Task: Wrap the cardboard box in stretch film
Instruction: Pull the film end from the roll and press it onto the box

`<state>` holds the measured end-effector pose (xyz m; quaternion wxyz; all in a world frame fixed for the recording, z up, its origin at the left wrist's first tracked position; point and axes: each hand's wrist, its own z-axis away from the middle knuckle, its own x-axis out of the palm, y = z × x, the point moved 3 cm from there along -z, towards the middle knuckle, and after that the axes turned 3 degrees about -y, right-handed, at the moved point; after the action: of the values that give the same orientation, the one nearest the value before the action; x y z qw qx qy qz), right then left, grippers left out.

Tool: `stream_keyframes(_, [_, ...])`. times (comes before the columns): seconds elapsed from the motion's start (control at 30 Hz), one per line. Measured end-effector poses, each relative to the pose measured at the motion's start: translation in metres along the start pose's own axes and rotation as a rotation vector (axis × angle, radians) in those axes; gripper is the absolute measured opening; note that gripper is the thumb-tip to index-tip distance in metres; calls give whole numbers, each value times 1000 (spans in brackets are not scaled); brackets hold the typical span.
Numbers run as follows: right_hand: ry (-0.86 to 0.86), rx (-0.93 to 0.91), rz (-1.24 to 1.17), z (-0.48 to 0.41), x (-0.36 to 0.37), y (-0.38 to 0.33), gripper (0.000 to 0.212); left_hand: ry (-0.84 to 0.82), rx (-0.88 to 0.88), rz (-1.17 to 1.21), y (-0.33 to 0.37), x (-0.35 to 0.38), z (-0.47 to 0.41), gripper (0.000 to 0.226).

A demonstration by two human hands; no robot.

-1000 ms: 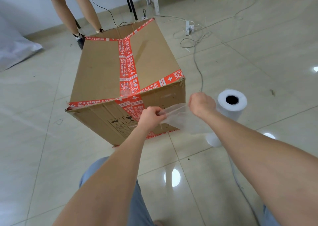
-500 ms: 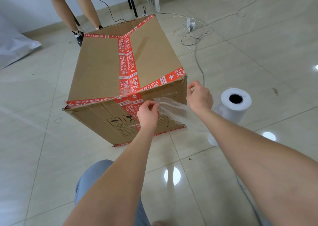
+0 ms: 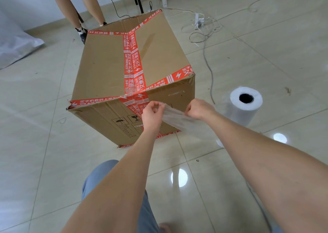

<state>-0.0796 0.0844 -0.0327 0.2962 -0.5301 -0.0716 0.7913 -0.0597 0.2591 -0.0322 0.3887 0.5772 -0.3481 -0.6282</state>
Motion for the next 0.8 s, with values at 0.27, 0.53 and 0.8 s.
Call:
stream_keyframes(0.27, [330,-14,55,10,-32,0,19,73,-7,-36,9,10,10,7])
stream_keyframes(0.53, [531,26,-115,9,-50,10,17,177,-49,106,25,19,10,8])
stream_keyframes(0.8, [649,88,-366,4,-40,-2,8,268,-135,227,31,17,6,11])
